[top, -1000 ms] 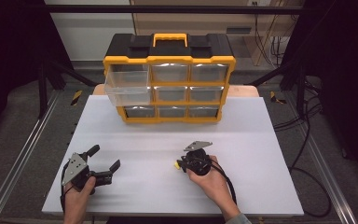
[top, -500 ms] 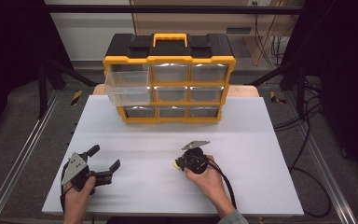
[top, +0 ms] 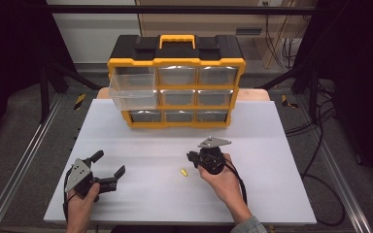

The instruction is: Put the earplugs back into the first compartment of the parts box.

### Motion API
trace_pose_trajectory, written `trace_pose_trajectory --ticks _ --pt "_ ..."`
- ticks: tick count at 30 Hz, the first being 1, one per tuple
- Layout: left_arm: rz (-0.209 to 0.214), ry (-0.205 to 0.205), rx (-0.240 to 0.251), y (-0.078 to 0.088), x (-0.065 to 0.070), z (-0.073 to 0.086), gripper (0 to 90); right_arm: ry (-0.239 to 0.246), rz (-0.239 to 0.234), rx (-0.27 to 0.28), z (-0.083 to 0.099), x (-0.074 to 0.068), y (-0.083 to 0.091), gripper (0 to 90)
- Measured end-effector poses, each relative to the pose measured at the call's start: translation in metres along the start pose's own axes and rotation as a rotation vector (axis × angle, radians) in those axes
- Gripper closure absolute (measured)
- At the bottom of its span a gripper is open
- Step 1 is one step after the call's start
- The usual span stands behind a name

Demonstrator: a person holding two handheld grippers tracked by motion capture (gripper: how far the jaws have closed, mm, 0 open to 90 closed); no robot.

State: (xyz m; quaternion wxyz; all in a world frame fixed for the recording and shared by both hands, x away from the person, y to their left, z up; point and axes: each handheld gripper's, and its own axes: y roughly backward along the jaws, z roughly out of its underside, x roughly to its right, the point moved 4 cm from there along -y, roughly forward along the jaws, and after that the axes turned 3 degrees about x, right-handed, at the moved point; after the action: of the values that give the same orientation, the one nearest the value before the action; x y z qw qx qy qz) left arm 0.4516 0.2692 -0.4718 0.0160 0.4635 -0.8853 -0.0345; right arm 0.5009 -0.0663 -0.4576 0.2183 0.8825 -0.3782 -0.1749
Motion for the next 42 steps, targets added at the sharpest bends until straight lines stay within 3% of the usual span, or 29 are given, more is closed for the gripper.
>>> trace_pose_trajectory --ticks 1,4,5,8,15,18,19,23,29,33,42 --pt "-0.003 0.005 0.003 0.001 0.0 0.0 0.7 0.017 -0.004 0.052 -0.016 -0.003 0.007 82.7" --pt "-0.004 0.012 0.007 0.002 -0.001 0.0 0.7 0.043 0.003 0.09 -0.031 -0.005 0.013 82.7" --pt "-0.008 0.011 0.009 0.003 -0.002 0.0 0.7 0.062 0.012 0.134 -0.051 -0.008 0.02 82.8" --pt "-0.022 0.012 0.011 0.005 -0.004 0.0 0.8 0.086 0.018 0.182 -0.076 -0.011 0.027 82.8" --pt "-0.028 0.03 0.031 0.005 -0.006 -0.001 0.8 0.139 0.04 0.244 -0.132 -0.017 0.044 82.8" --pt "-0.021 0.02 0.022 0.005 -0.005 0.0 0.7 0.166 0.052 0.254 -0.145 -0.02 0.047 82.8" --pt "-0.021 0.021 0.03 0.007 -0.005 -0.001 0.7 0.173 0.06 0.276 -0.161 -0.022 0.049 82.8" --pt "-0.021 0.028 0.032 0.005 -0.006 -0.001 0.7 0.198 0.052 0.329 -0.185 -0.03 0.053 82.8" --pt "-0.018 0.027 0.036 0.007 -0.005 -0.002 0.7 0.218 0.024 0.394 -0.216 -0.042 0.051 82.7" --pt "-0.012 0.018 0.021 0.004 -0.004 0.0 0.7 0.214 0.02 0.417 -0.227 -0.048 0.047 82.7" --pt "0.0 0.005 0.021 0.003 0.0 -0.002 0.7 0.213 -0.01 0.402 -0.238 -0.059 0.029 82.4"
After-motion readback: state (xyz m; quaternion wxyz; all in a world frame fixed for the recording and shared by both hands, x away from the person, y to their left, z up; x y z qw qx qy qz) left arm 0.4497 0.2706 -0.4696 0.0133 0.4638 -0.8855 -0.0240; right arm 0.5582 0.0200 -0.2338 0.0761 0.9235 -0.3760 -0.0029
